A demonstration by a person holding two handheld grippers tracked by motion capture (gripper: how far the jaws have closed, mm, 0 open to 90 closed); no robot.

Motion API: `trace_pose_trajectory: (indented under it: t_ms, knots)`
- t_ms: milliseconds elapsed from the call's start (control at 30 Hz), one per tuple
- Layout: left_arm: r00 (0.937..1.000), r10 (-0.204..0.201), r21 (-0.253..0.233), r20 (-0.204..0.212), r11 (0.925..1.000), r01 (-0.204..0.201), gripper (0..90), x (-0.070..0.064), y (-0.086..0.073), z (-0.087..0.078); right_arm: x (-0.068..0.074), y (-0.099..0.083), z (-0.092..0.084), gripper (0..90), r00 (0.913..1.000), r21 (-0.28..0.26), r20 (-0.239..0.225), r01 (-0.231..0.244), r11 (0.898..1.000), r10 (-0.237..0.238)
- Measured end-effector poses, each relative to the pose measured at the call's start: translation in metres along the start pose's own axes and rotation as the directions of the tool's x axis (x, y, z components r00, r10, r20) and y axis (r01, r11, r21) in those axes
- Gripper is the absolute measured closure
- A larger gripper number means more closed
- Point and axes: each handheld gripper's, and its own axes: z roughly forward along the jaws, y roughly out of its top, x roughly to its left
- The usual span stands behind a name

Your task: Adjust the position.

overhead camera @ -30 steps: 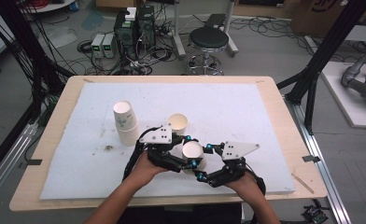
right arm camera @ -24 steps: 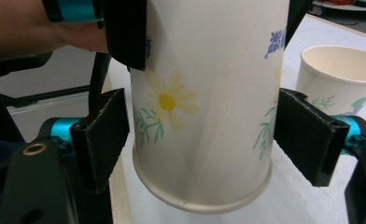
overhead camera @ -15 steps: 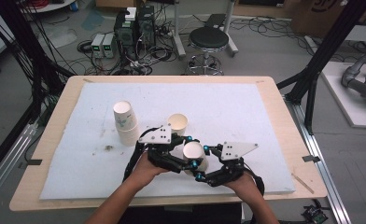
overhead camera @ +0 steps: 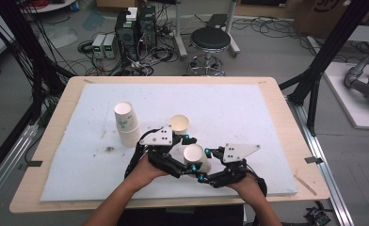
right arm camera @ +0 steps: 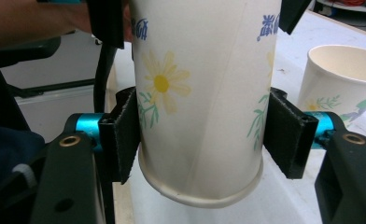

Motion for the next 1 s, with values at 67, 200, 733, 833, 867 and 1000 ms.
trace_pose_trajectory:
  t_ms: [67,200,733,833,867,1000]
  knots:
    - [0.9999,0.001,0.014,-0.014,0.9999,-0.001,16.0,0.0,0.0,-0.002,-0.001,0.0,-0.001,35.0,1.0,0.004,0.009,0.001,1.0,-0.001]
    - [0.9997,0.009,0.037,-0.021,0.9993,-0.008,16.0,0.0,0.001,-0.008,-0.002,0.0,-0.003,35.5,0.9999,0.012,0.016,0.005,1.0,-0.005]
    - [0.9982,0.037,0.154,-0.047,0.9877,-0.03,16.0,0.006,0.01,-0.033,-0.01,0.015,-0.008,35.9,0.9979,0.117,0.045,0.04,0.992,-0.046]
    - [0.998,0.042,0.175,-0.047,0.984,-0.034,16.0,0.006,0.011,-0.033,-0.011,0.022,-0.004,36.0,0.9971,0.156,0.034,0.062,0.986,-0.068]
    - [0.9979,0.045,0.181,-0.046,0.9829,-0.036,16.0,0.006,0.011,-0.034,-0.012,0.024,-0.002,36.0,0.9965,0.163,0.03,0.073,0.984,-0.079]
    - [0.9979,0.044,0.194,-0.048,0.9804,-0.034,16.0,0.006,0.011,-0.034,-0.013,0.032,0.002,36.2,0.9941,0.205,0.016,0.102,0.973,-0.107]
